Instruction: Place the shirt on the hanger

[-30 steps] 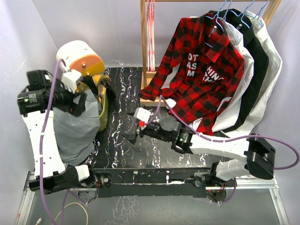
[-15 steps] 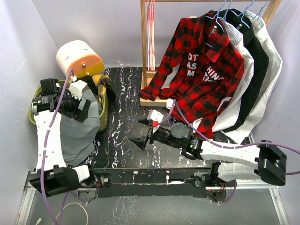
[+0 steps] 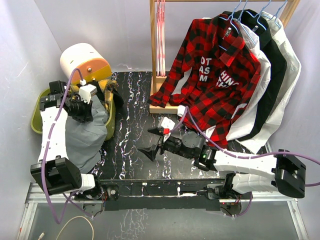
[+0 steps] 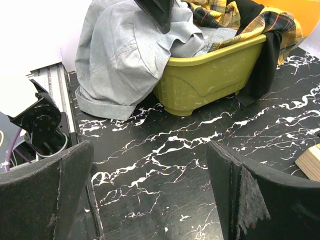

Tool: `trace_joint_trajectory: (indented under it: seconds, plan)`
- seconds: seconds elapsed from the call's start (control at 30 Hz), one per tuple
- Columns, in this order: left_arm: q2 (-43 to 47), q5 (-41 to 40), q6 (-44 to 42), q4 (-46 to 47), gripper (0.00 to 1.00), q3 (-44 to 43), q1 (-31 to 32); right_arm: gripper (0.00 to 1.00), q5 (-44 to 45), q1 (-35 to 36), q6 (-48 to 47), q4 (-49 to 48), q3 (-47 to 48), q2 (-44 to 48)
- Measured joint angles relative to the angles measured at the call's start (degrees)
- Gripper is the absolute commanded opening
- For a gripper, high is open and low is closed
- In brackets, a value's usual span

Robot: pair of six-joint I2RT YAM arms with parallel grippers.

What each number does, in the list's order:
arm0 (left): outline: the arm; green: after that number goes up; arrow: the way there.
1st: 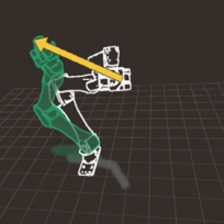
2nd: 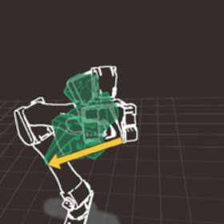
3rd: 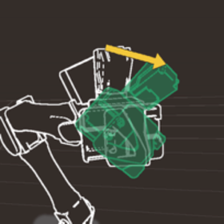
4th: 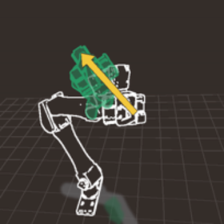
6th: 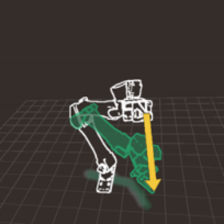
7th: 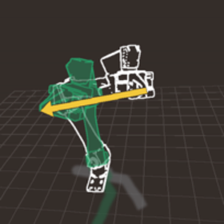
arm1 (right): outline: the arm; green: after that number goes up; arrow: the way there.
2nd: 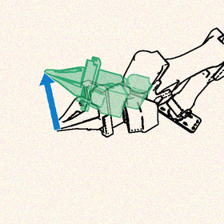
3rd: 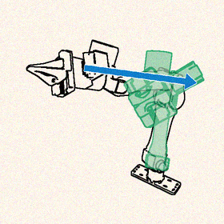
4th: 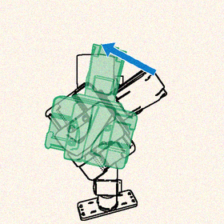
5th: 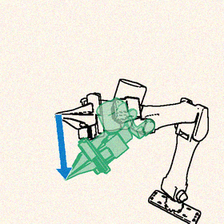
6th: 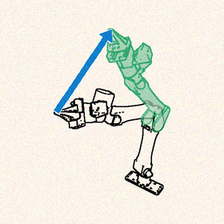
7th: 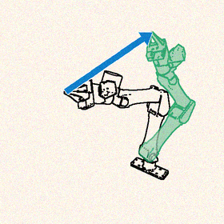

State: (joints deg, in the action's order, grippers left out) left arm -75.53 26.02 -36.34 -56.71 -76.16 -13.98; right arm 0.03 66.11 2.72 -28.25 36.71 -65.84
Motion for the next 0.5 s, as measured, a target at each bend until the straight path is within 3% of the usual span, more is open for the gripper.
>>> trace_joint_trajectory:
  seconds: [0.13,0.27,0.5]
  plan:
    - [-1.7,4.2,-2.6,-6.6,0.00,-5.0,0.0,0.98,0.0,0.0,0.3,-0.4,0.0,-0.6]
    - [-1.2,7.0,-2.6,-11.5,0.00,-17.0,0.0,0.99,-0.3,0.1,-0.7,-1.9,0.0,-1.5]
    - [11.9,7.3,6.4,-2.8,0.00,-32.5,0.0,0.99,1.5,2.1,-12.7,-5.5,3.8,-12.6]
